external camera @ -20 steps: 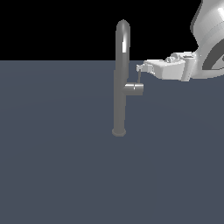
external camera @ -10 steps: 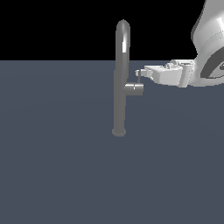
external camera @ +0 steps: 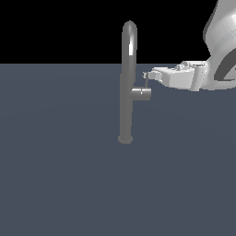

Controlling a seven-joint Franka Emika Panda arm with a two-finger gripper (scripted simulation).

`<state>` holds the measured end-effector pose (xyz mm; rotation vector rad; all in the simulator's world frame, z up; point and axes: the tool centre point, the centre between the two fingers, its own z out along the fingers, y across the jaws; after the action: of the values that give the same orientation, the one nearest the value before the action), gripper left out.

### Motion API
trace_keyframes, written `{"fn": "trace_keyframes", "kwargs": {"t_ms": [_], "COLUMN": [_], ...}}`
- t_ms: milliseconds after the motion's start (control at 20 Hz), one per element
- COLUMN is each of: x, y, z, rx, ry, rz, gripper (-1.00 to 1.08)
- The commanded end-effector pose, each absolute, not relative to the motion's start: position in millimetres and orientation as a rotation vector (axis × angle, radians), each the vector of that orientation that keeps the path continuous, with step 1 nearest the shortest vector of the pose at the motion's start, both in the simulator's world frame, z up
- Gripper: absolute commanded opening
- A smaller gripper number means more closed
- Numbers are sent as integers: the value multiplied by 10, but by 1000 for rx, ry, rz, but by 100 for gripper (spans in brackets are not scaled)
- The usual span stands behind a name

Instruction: Turn on the faucet by rotating a designated handle.

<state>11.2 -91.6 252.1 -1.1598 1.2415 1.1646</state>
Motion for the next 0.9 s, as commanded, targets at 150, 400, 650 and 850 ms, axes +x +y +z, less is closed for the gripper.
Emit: {"fn": "trace_keyframes", "kwargs": {"t_ms": [150,400,650,850], "x": [-44,-105,-268,-369], "y": [-908,-904,-894,-887], "z": [2592,2573,2579,2582], "rx": [-1160,-1159,-1159,-1160], "ry": [1242,1243,1242,1242], "rz": [1164,1163,1164,1164], "gripper": [-100,-100,-100,-100]}}
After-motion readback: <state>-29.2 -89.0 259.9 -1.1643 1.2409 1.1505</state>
